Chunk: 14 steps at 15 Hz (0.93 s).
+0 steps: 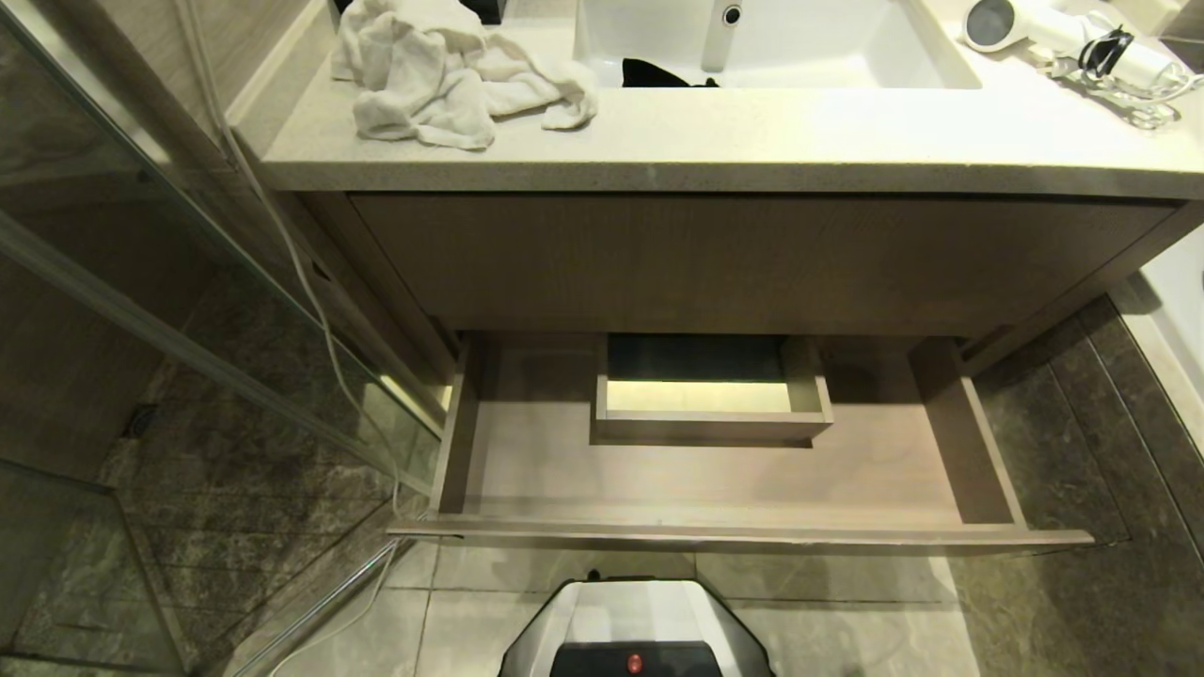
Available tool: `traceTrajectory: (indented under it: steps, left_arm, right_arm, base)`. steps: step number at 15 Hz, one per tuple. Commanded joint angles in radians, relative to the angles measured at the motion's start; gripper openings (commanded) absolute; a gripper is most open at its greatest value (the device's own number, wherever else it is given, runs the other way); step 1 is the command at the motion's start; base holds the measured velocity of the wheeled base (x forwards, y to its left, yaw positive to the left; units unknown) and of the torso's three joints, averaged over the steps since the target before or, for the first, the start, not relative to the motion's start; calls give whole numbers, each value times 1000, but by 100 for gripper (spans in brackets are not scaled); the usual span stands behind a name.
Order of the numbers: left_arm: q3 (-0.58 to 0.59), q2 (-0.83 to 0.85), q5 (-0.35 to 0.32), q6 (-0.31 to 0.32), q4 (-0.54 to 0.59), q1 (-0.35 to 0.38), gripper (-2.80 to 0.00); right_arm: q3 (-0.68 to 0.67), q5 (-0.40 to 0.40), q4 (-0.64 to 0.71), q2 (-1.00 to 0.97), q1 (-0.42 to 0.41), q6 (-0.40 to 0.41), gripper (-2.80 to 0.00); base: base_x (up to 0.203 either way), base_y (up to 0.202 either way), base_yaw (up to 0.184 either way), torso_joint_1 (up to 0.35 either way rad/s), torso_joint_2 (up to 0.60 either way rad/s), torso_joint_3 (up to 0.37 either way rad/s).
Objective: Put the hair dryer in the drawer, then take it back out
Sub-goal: Close the drawer
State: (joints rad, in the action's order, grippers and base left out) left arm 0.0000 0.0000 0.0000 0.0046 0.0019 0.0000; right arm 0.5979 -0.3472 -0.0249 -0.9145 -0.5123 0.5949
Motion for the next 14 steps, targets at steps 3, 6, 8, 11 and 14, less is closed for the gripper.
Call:
traceTrajectory:
  steps: [3,6,8,11,14]
  left_arm:
    - [1,0,0,0,0,0,-280]
    - [0,0,0,0,0,0,-280]
    - [0,0,0,0,0,0,-280]
    - [2,0,0,0,0,0,-280]
    - [2,0,0,0,0,0,-280]
  right_arm:
    - [0,-1,-1,3,0,3,-280]
    - [-6,-1,-1,5,0,3,-280]
    - [-9,-1,-3,9,0,3,-280]
    - [-15,-1,-4,12,0,3,-280]
    - [-20,-1,-4,12,0,3,-280]
  base:
    - [0,0,0,-319,524,194]
    - [0,0,0,-352,549,191]
    - [0,0,0,-352,531,187]
    - [0,0,0,-352,486,116]
    - [0,0,0,-164,401,238]
